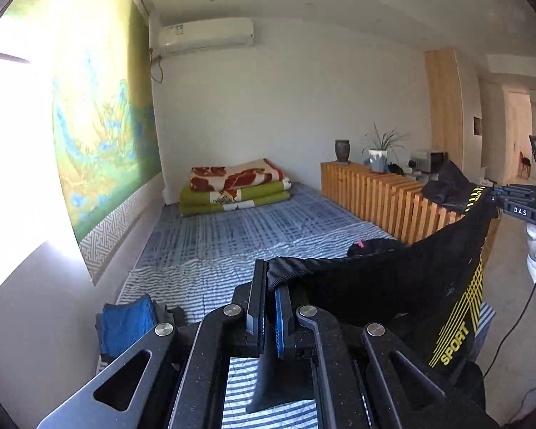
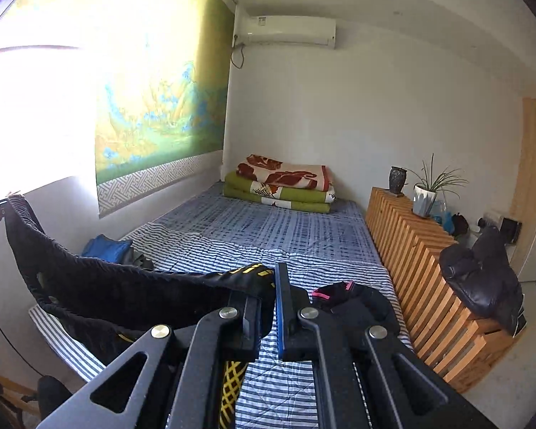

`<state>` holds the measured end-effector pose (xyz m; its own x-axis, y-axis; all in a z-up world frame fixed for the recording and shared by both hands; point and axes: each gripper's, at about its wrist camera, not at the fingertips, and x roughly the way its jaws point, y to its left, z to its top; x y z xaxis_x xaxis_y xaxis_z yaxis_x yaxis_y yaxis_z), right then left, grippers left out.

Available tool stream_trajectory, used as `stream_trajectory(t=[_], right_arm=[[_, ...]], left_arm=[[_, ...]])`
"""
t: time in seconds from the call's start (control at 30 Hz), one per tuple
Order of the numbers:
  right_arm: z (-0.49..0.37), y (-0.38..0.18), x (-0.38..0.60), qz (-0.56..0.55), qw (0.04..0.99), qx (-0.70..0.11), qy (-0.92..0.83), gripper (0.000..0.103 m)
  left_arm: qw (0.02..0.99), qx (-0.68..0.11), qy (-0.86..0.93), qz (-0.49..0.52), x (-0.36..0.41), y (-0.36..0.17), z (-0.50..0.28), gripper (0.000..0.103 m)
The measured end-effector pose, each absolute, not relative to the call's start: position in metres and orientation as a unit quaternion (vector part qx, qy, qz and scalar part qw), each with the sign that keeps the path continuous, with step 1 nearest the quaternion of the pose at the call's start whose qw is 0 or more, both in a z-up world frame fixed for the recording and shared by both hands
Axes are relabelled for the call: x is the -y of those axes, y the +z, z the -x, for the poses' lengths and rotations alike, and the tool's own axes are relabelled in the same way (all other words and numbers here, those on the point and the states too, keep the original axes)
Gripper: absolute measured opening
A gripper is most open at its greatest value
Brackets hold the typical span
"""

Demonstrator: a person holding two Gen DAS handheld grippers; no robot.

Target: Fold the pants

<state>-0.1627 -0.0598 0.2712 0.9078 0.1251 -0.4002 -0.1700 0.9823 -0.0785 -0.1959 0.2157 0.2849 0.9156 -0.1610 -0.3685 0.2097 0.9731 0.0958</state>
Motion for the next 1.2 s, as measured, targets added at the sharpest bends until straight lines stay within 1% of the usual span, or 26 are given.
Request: stream_trajectory(t=[0.1,0.2,0.37,0.53,0.63,0.67,0.7,0.73,0.77,0.87,0.9,1.0,1.1,1.17,1.2], right_arm=[[0.113,0.242,0.063,0.044,0.965,-0.245,0.077,0.005],[0.039,0.193,0.060,0.029,0.949,-0.307,0.069,0.005],[-0.097,0.094,0.065,-0.014,0.910,-0.409,0.057,0.005],[-0.206,-0.010,0.069,-0.030,0.875,-0.482,0.023,0.005],[-0.255,-0.070,0.069,-0.028,0.851,-0.524,0.015,0.006],[-0.264,-0.084,0.071,-0.024,0.847,-0.531,0.012,0.006],[-0.276,-0.100,0.071,-0.021,0.839,-0.543,0.013,0.009],[-0.282,-0.110,0.070,-0.023,0.834,-0.551,0.016,0.014],[-0.288,-0.117,0.073,-0.034,0.831,-0.554,0.025,0.016],[-0.296,-0.125,0.092,-0.086,0.825,-0.554,0.072,0.022],[-0.301,-0.127,0.102,-0.116,0.819,-0.555,0.089,0.024],[-0.306,-0.125,0.125,-0.194,0.813,-0.534,0.129,0.024],[-0.297,-0.123,0.136,-0.199,0.822,-0.513,0.145,0.028],[-0.292,-0.130,0.144,-0.236,0.805,-0.513,0.182,0.031],[-0.292,-0.138,0.144,-0.233,0.794,-0.534,0.173,0.036]], left_arm=[[0.966,-0.237,-0.095,-0.046,-0.225,0.249,0.131,0.003],[0.950,-0.299,-0.089,-0.030,-0.235,0.196,0.048,0.003],[0.912,-0.405,-0.068,-0.019,-0.246,0.087,-0.099,0.003],[0.875,-0.481,-0.059,-0.010,-0.245,-0.029,-0.219,0.003],[0.845,-0.531,-0.055,-0.001,-0.243,-0.096,-0.275,0.010],[0.836,-0.547,-0.045,-0.002,-0.244,-0.115,-0.290,0.021],[0.832,-0.553,-0.040,-0.001,-0.247,-0.130,-0.302,0.030],[0.834,-0.550,-0.041,0.004,-0.250,-0.138,-0.309,0.031],[0.839,-0.542,-0.043,0.016,-0.257,-0.141,-0.314,0.032],[0.846,-0.528,-0.053,0.055,-0.281,-0.144,-0.321,0.051],[0.848,-0.521,-0.054,0.072,-0.289,-0.143,-0.321,0.051],[0.860,-0.499,-0.067,0.079,-0.303,-0.134,-0.311,0.051],[0.863,-0.495,-0.090,0.054,-0.299,-0.133,-0.292,0.051],[0.855,-0.507,-0.103,0.030,-0.287,-0.149,-0.289,0.051],[0.852,-0.512,-0.109,0.019,-0.281,-0.154,-0.286,0.051]])
